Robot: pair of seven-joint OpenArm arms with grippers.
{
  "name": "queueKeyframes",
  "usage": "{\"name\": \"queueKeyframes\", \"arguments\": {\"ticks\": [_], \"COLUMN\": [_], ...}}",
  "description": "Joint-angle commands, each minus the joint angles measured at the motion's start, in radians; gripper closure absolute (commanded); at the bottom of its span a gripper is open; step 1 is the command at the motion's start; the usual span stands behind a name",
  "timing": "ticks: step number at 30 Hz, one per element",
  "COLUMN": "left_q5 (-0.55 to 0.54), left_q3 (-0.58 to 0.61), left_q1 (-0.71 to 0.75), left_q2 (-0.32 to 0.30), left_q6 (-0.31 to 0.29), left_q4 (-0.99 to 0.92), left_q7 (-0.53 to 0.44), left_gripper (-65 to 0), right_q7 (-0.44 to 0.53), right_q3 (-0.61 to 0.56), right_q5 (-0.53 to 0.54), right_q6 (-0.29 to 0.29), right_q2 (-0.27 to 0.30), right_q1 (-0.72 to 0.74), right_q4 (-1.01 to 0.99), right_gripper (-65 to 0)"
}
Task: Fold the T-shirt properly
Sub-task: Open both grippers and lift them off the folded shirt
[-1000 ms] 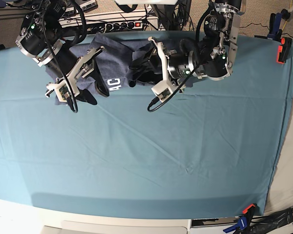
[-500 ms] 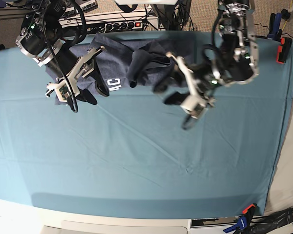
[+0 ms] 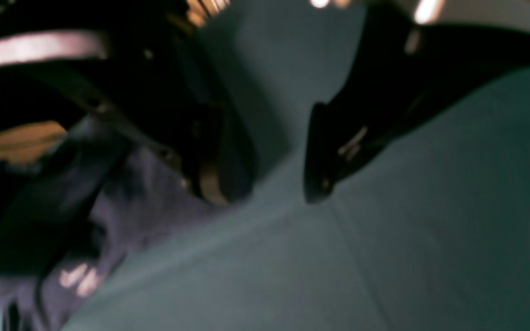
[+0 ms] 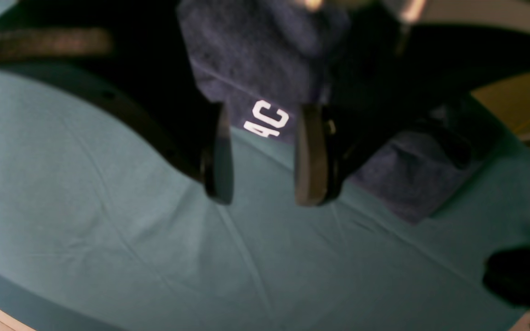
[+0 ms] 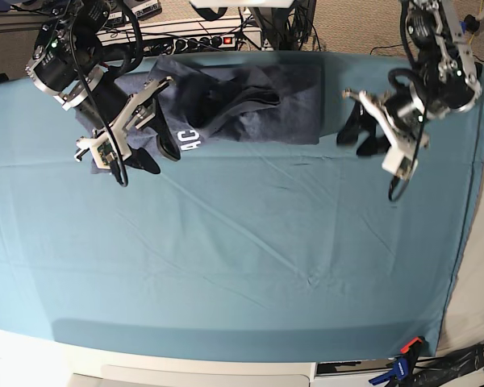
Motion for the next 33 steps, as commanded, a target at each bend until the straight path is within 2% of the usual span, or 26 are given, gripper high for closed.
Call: {"name": "queueKeyframes", "arguments": {"ticks": [1,12,17,20,24,28,33], "left_q5": [-0.018,-0.066,-0.135,-0.171,-0.180,-0.214,-0.185], "left_q3": [-0.006,-0.006,-0.005,-0.005,-0.005,-0.003,0.066], "left_q1": [0.009,0.066,0.073,0.079,0.098,0.126,0.132], "left_q2": [-0.008,-0.007,-0.007,-0.007,-0.007,-0.006,0.005], "left_q6": [-0.004,-0.008,-0.017,-0.043,-0.042,-0.042,-0.042], "left_q4": [0.018,0.018,0.018,0.017,0.017,0.017,0.017], "left_q7": [-0.017,0.012,0.017,0.032,0.034,0.034,0.027], "left_gripper": [-23.0,-22.9,-22.9,-22.9,-22.9,-22.9,-22.9], "right_q7": [0.034,0.058,0.113,0.116,0.107,0.098,0.094], "right_q3": [0.003,0.003,0.003,0.003,0.003,0.003,0.024], "right_q5": [0.014,-0.102,-0.265,-0.358,-0.522,-0.709,-0.887], "right_q6": [0.001,0.001,-0.145,-0.245,-0.379,-0.449,-0.531], "right_q2": [0.006,0.006,0.006,0.007,0.007,0.010,0.035], "right_q1": [0.014,0.034,0.036,0.046,0.047,0.047,0.034], "right_q4": [0.017,0.017,0.017,0.017,0.017,0.017,0.006], "right_gripper": [-23.4,-23.4,-23.4,-23.4,-23.4,-23.4,-23.4]}}
